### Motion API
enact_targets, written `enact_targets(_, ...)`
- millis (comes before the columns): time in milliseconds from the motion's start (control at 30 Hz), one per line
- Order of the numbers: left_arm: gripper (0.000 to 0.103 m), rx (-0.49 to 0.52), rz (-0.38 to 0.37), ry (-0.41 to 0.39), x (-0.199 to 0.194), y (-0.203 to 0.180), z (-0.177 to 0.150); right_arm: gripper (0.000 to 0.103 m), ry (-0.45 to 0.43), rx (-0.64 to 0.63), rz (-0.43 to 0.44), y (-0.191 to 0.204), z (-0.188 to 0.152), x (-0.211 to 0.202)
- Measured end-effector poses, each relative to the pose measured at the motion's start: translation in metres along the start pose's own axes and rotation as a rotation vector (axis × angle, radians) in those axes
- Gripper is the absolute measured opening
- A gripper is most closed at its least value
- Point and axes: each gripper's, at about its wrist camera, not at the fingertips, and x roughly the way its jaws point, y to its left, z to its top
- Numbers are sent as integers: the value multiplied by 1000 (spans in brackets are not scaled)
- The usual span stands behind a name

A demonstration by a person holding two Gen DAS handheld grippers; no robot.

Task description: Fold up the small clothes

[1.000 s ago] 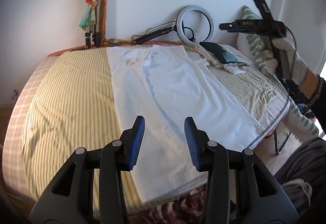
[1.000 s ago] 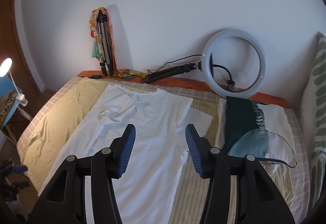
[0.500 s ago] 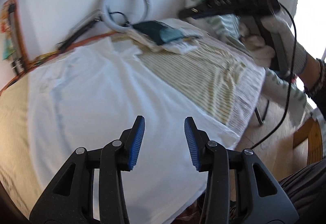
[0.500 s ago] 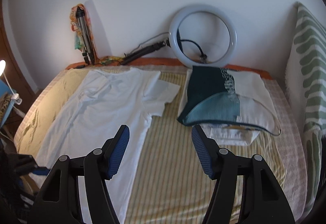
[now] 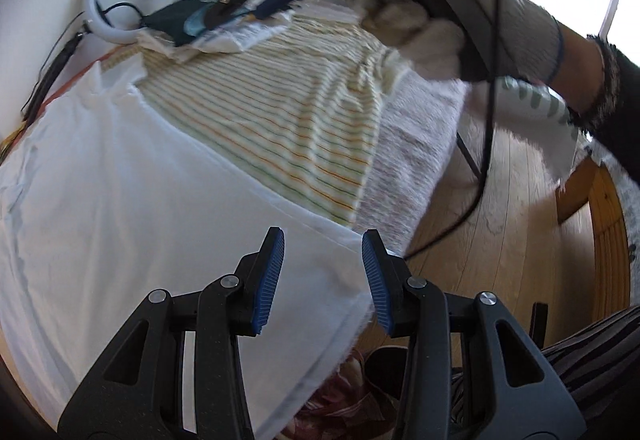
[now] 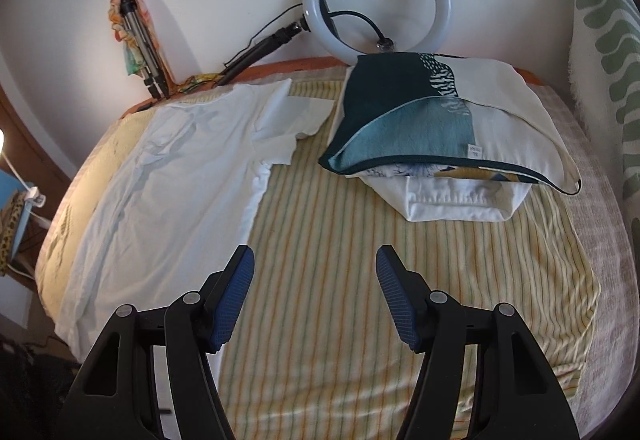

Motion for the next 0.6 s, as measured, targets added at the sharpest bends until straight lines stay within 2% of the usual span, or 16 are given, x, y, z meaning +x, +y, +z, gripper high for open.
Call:
enact_targets(133,46,65,16,46,15,-19,-1,63,-11,27,5,-9,2,0)
enact_targets(267,46,54,42,55,21,-21,0,63,-13,34,17,-11,8,4)
enact_targets(300,39,44,38,51,21,-20,1,63,-14,35,23,-11,10,6)
enact_targets(333,21,38,41,50,20,-18,2,63,-15,39,37,-11,14,10)
enact_targets(400,7,20,50,48,20,-11,2,63,-13,49,57,-11,19,17)
enact_targets(600,5,-97,-50,-5,5,13,5,63,22,71,113,2,40,58)
